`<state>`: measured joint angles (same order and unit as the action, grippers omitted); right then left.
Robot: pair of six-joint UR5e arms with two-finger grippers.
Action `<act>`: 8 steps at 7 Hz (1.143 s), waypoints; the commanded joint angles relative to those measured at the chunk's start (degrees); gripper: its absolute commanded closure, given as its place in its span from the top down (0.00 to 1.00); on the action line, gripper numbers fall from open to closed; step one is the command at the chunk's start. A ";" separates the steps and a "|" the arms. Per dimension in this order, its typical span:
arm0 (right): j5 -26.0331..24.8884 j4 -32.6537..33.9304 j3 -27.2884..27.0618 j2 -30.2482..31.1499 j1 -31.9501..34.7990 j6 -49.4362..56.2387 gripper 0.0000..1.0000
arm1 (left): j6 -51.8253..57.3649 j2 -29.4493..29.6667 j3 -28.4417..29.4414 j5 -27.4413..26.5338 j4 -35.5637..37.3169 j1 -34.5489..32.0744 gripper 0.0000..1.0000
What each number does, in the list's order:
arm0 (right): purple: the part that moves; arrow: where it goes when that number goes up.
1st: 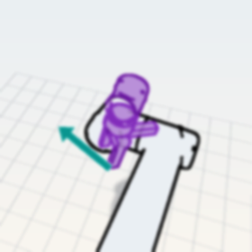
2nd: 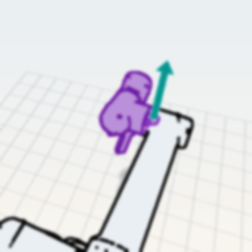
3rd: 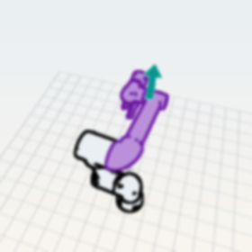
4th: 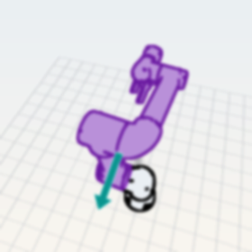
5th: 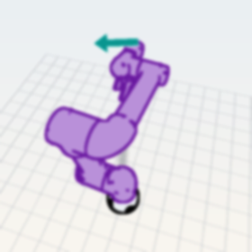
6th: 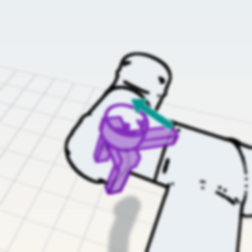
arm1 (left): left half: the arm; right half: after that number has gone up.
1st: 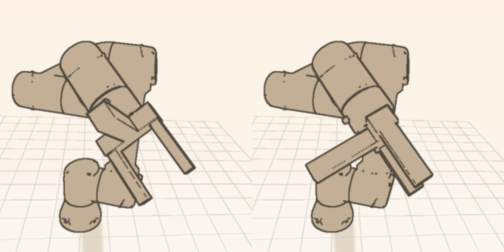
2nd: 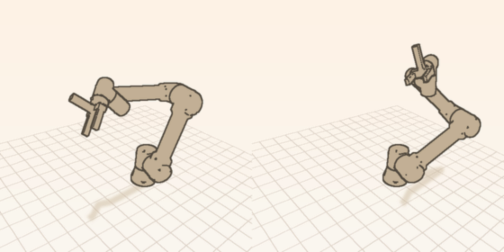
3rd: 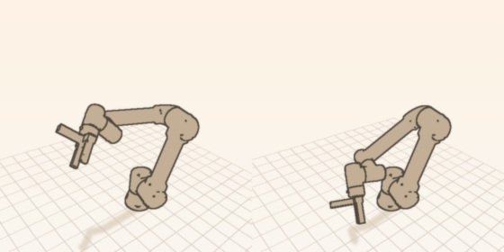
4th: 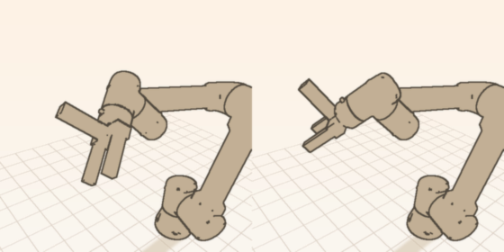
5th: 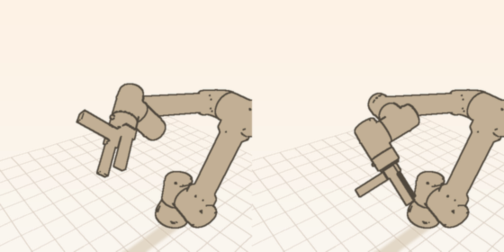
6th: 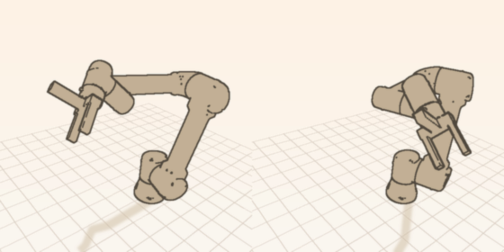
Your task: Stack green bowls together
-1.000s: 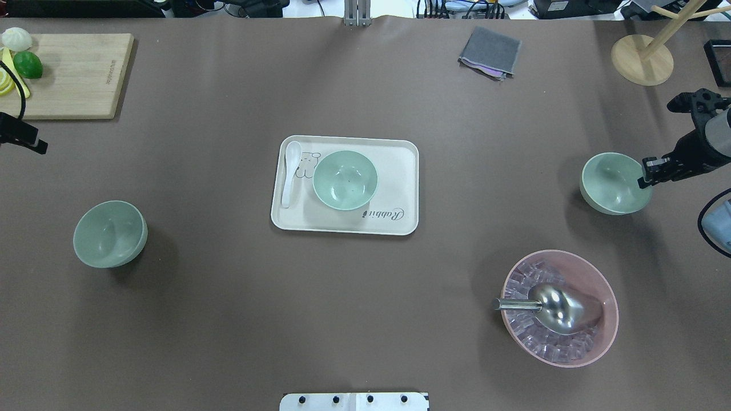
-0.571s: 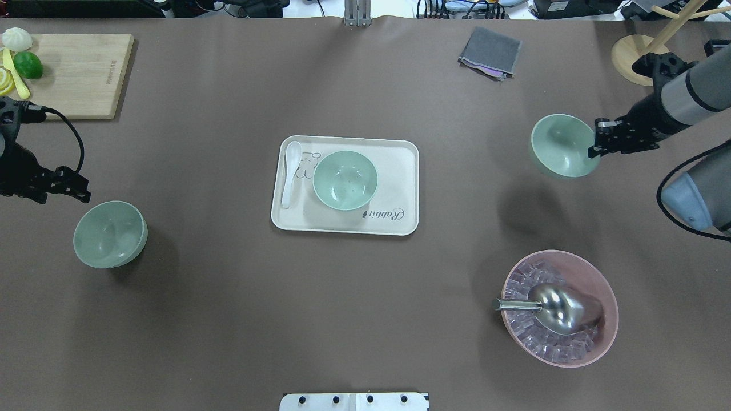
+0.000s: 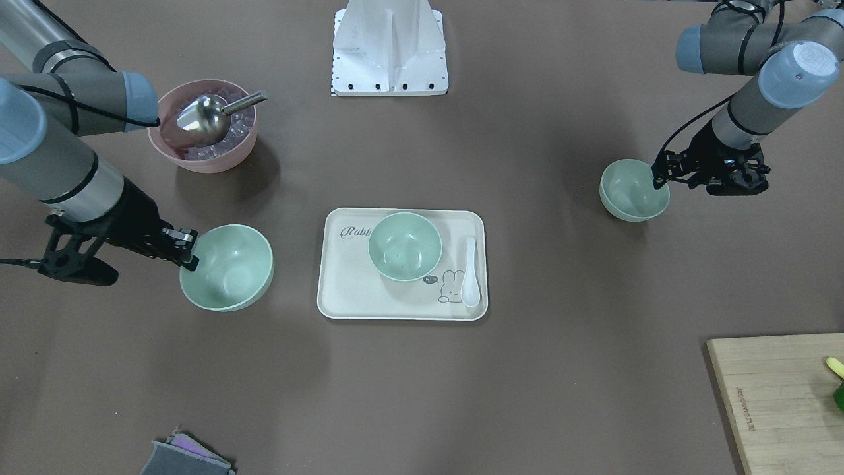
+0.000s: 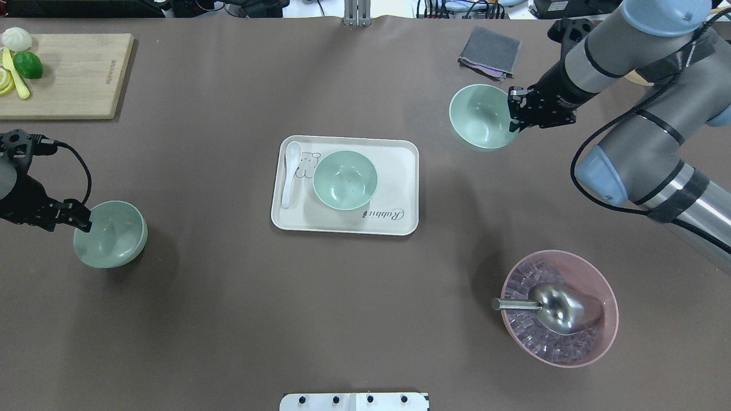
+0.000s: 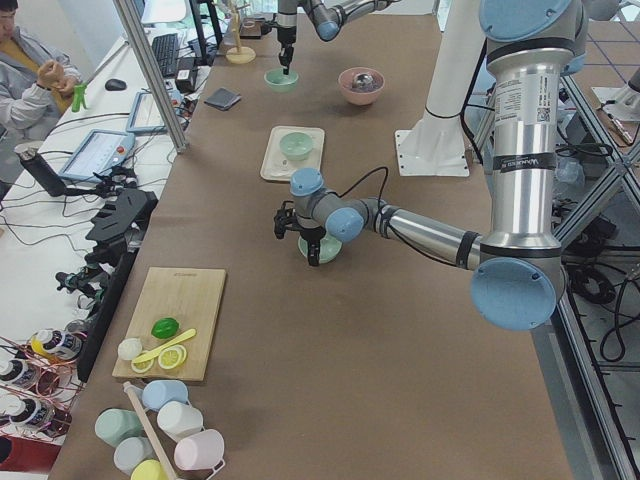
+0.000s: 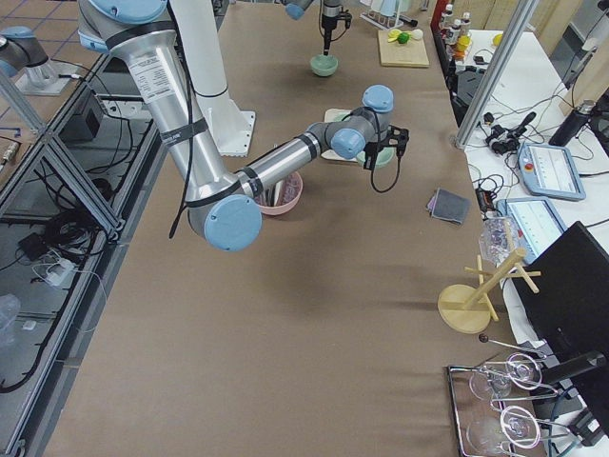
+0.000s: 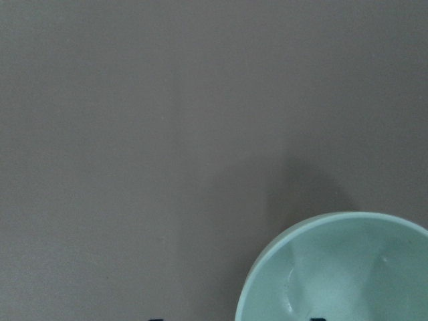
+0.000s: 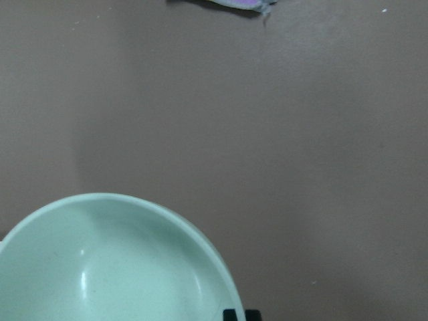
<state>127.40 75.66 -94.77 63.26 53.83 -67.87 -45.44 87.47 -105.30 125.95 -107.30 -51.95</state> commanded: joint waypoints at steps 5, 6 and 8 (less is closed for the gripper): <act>-9.61 0.80 4.67 -11.56 -9.26 -12.10 0.00 | 0.44 2.00 2.73 0.08 -0.19 0.80 0.58; -10.93 0.54 6.59 -13.32 -10.66 -12.46 0.00 | 0.26 2.17 2.73 0.86 -0.19 0.80 0.44; -13.13 0.10 7.23 -14.83 -13.73 -15.36 0.00 | 0.35 2.35 3.09 2.89 -0.28 0.80 0.00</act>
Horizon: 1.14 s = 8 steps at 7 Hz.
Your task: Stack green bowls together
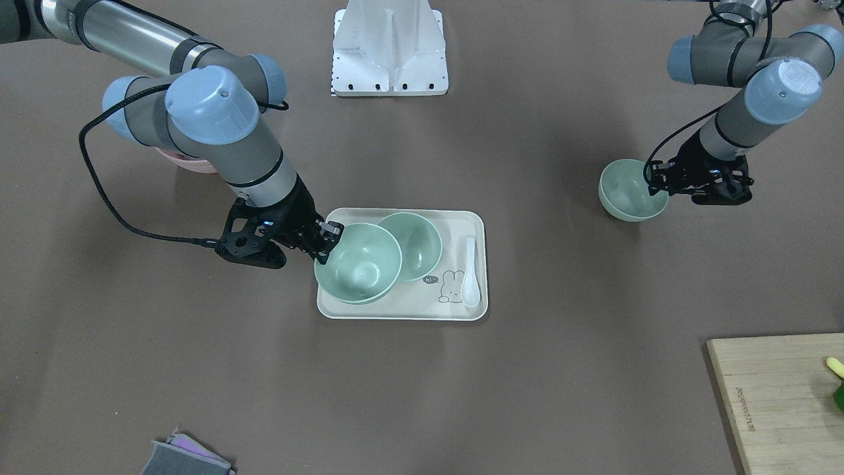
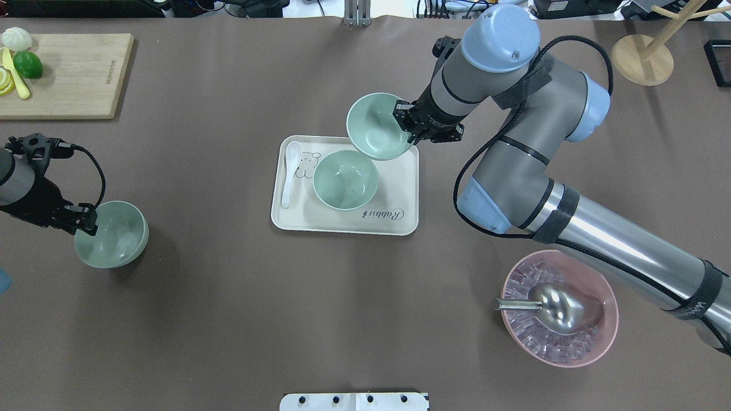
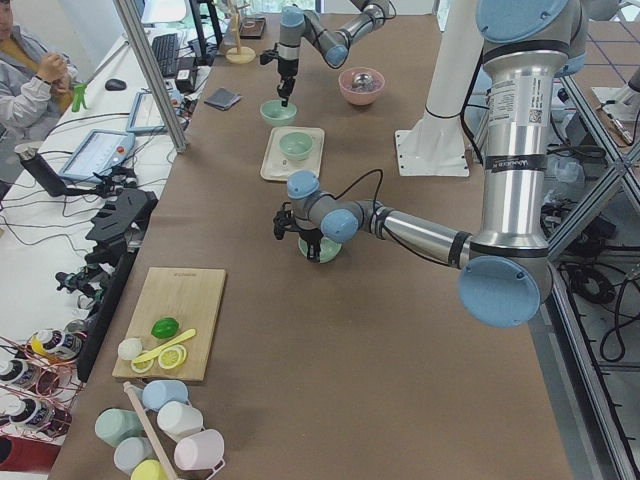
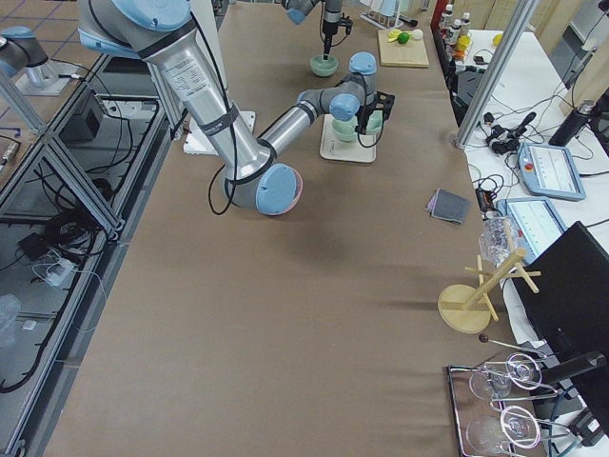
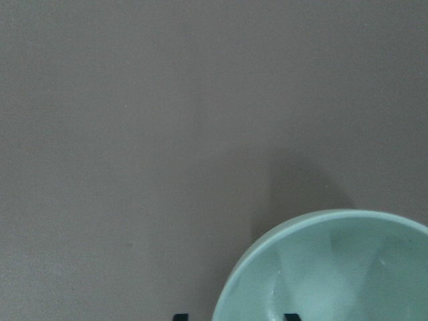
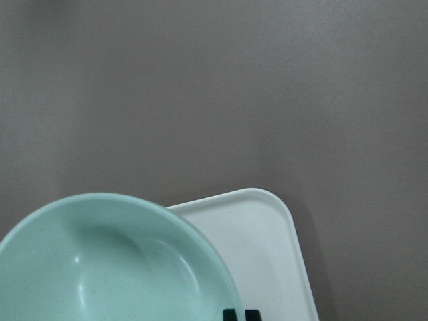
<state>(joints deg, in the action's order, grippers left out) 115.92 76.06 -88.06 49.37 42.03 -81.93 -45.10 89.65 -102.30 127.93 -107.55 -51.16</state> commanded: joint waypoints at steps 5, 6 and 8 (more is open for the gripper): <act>-4.83 -3.54 4.56 -5.08 -5.64 -4.64 0.00 | 0.01 1.93 0.52 6.62 0.32 -0.08 0.00; -4.74 -3.55 4.56 -5.08 -5.90 -4.99 0.00 | 0.01 1.93 0.35 7.07 0.41 -0.08 0.00; -4.30 -3.46 4.39 -4.11 -5.90 -4.99 0.00 | -0.25 2.02 0.26 8.03 0.76 -0.08 0.00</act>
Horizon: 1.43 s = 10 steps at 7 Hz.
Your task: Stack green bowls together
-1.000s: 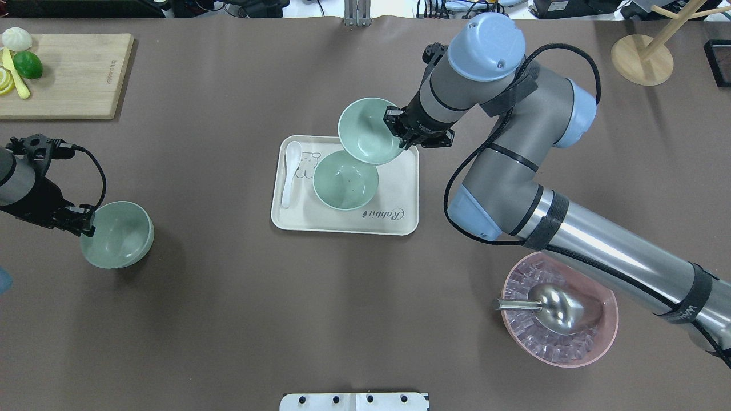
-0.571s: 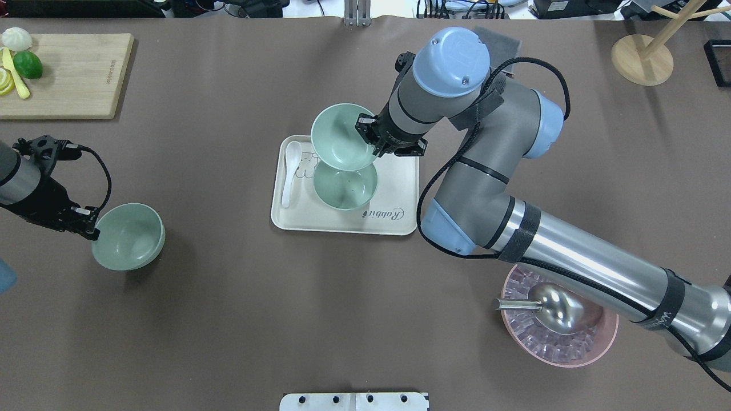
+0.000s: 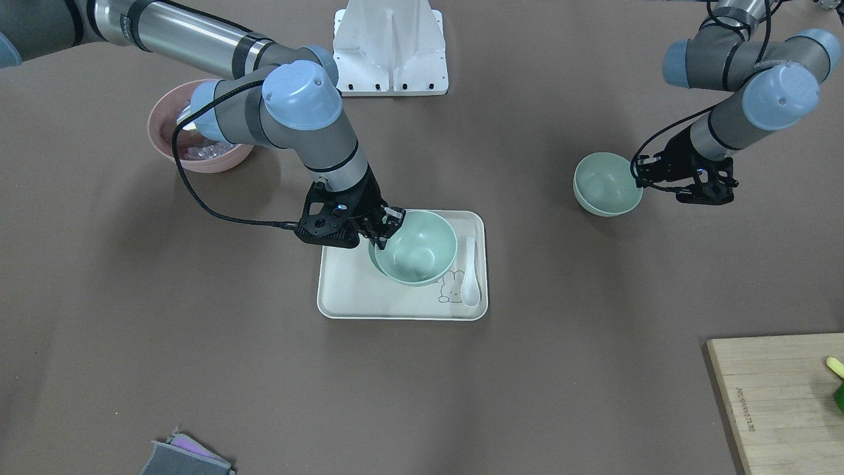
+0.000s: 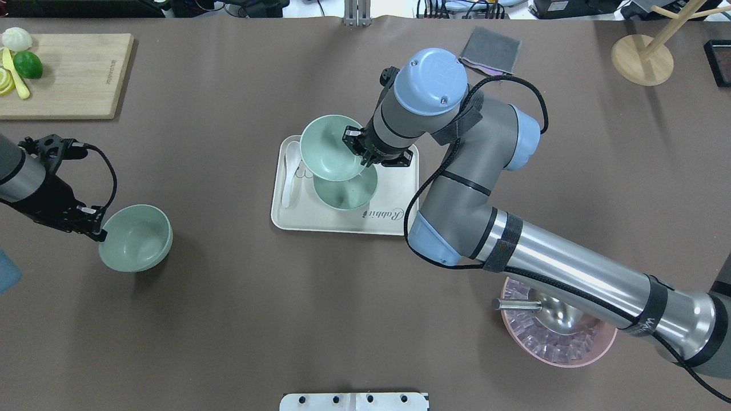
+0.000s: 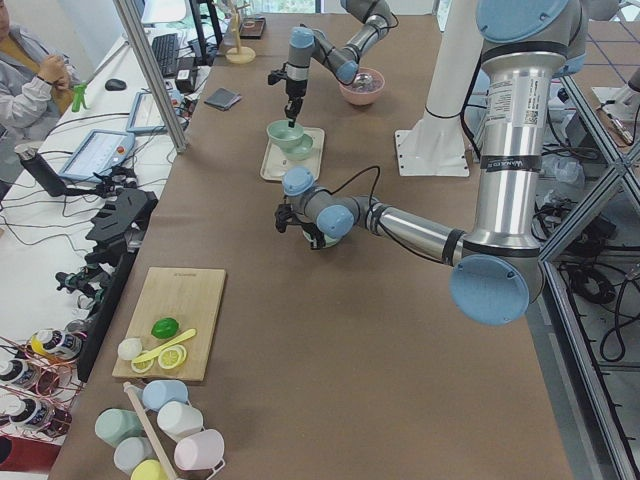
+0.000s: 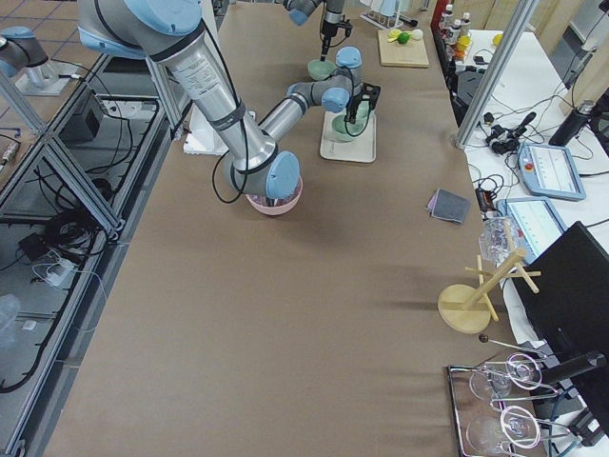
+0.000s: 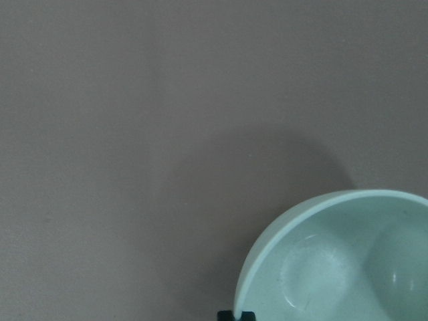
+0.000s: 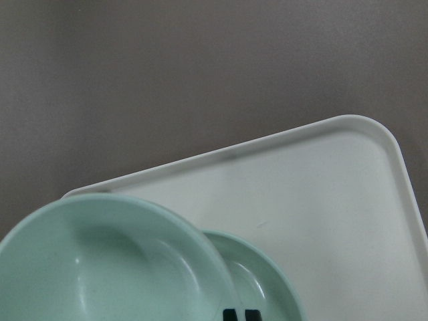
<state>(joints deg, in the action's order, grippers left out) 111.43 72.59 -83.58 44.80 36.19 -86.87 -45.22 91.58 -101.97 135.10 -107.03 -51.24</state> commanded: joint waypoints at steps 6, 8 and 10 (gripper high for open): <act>1.86 0.36 -0.44 1.34 -0.68 -0.14 0.04 | -0.40 0.62 -0.69 1.92 0.51 0.00 0.00; 1.59 0.36 -0.44 1.34 -0.77 -0.23 1.00 | -3.53 4.63 -0.95 4.97 2.60 -0.53 0.00; 2.29 0.54 -1.74 1.52 -0.07 -0.06 1.00 | -13.45 15.42 -0.61 4.99 7.78 -0.53 0.00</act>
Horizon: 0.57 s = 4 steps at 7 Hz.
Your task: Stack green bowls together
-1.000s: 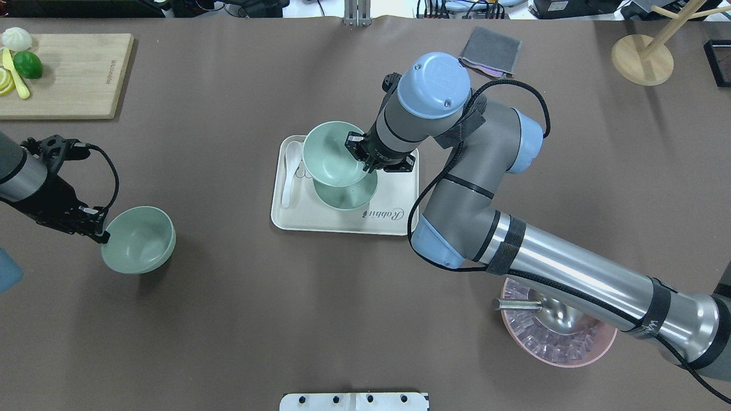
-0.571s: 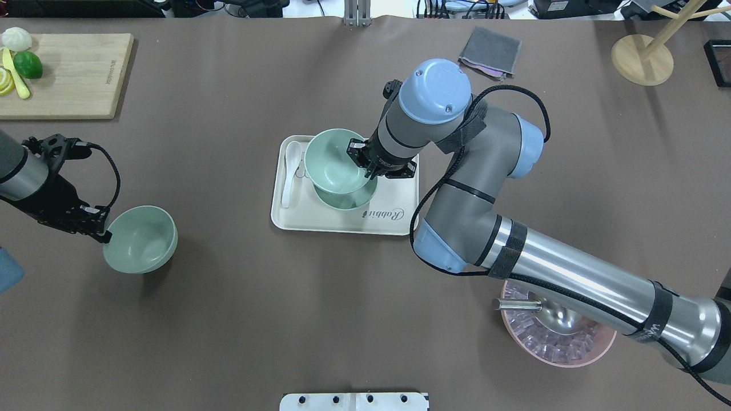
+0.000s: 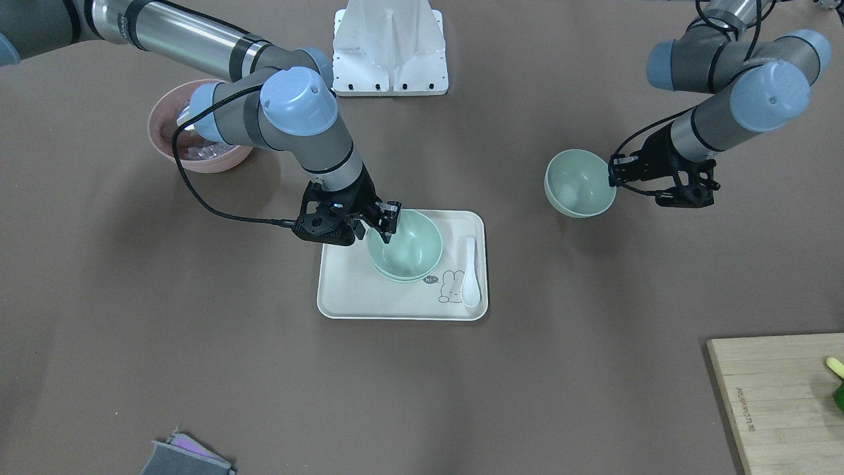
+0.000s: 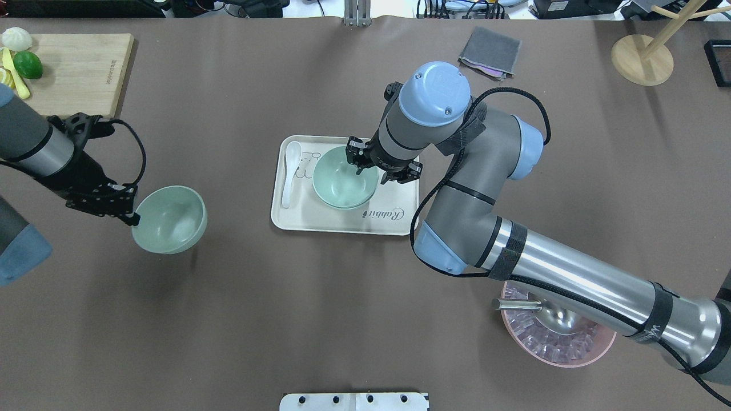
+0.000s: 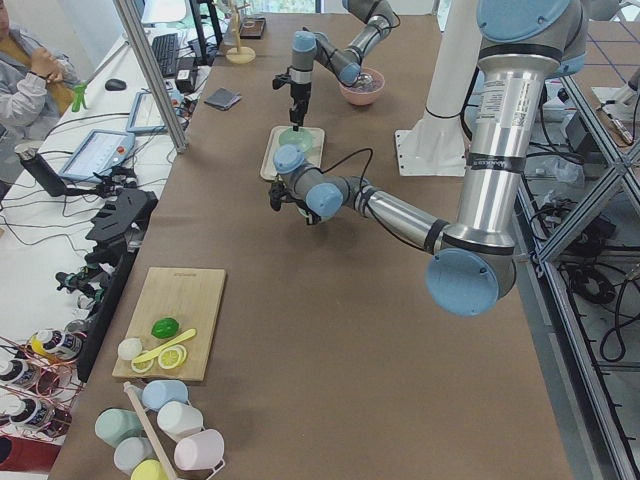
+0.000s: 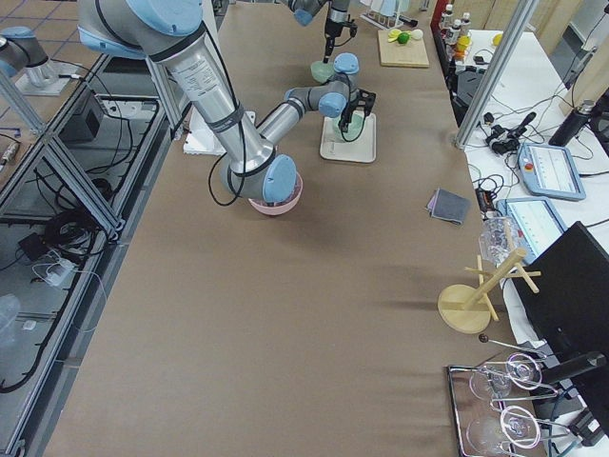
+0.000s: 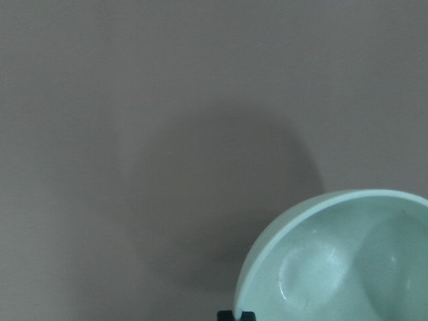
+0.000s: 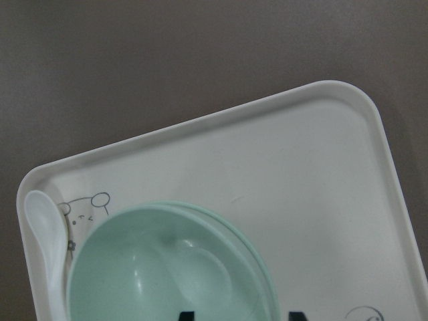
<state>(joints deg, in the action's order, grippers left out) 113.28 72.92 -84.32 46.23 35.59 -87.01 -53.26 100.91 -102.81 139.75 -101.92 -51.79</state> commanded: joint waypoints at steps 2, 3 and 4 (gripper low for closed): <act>9.82 0.30 -8.63 8.12 8.31 1.84 1.00 | -10.87 17.94 2.16 0.35 8.99 0.11 0.00; 12.73 0.38 -12.07 12.87 12.18 6.02 1.00 | -14.73 22.44 5.13 0.00 8.33 0.28 0.00; 13.80 0.56 -14.27 16.57 15.35 9.46 1.00 | -17.46 27.88 9.16 -0.09 8.32 0.54 0.00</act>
<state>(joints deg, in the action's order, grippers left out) 124.61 73.31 -95.12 57.69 46.58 -81.75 -66.97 122.31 -97.88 139.84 -93.83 -51.51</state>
